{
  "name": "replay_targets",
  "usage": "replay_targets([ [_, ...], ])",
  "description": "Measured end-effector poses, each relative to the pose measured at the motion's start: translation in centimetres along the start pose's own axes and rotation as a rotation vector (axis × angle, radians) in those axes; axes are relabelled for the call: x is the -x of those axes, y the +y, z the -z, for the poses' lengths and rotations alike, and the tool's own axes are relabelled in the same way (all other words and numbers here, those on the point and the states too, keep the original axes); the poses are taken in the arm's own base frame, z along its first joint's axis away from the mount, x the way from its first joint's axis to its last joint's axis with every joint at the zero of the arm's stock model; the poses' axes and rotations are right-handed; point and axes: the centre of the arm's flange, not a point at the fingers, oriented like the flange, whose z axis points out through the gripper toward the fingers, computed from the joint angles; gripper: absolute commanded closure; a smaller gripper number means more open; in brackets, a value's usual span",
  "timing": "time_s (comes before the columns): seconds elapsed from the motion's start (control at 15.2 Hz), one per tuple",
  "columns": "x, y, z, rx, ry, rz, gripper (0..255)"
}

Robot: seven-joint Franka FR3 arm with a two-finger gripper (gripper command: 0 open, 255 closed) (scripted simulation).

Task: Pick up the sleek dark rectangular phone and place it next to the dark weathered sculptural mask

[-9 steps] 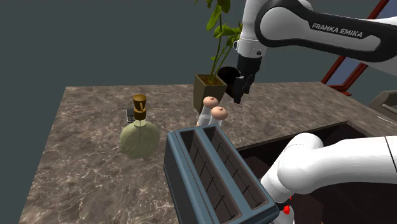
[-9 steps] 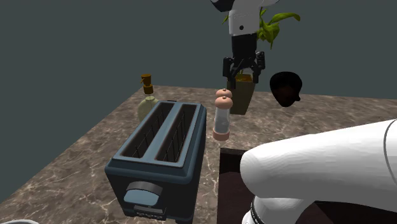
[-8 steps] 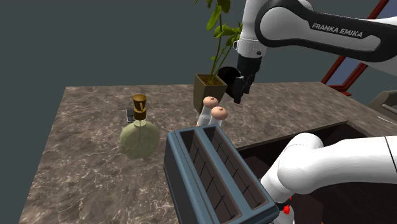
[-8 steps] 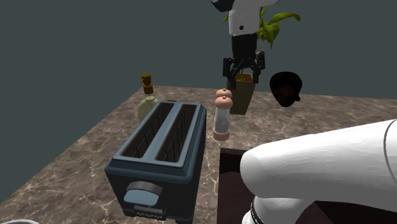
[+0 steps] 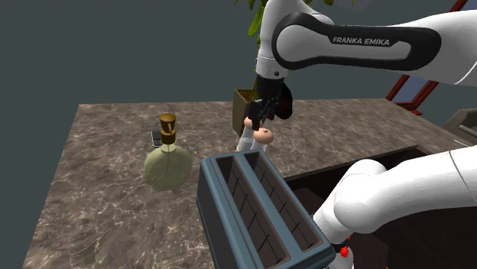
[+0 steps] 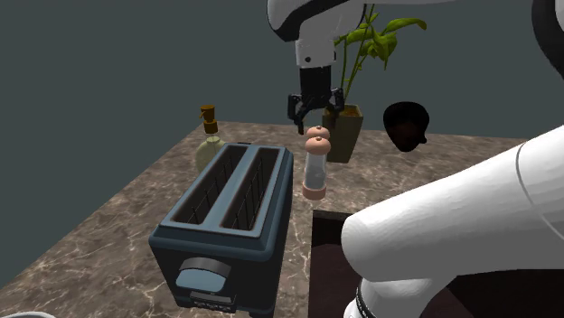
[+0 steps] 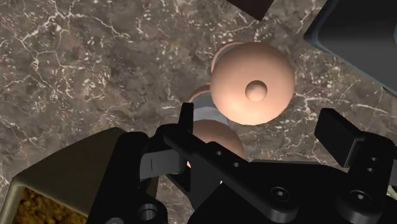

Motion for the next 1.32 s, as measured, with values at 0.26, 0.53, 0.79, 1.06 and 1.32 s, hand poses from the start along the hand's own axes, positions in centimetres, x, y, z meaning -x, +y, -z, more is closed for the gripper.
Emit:
replay_targets([
  [0.26,-4.2,-2.5,-0.8,-0.017,0.039,-0.043,0],
  [0.53,-8.7,-4.8,-0.2,-0.050,0.158,-0.082,0],
  [0.79,-14.1,-7.4,-1.6,-0.100,0.269,-0.125,0],
  [1.06,-18.4,-9.3,-3.7,-0.119,0.238,-0.168,0],
  [1.32,-21.5,-10.6,-7.0,-0.094,0.087,-0.210,0],
])
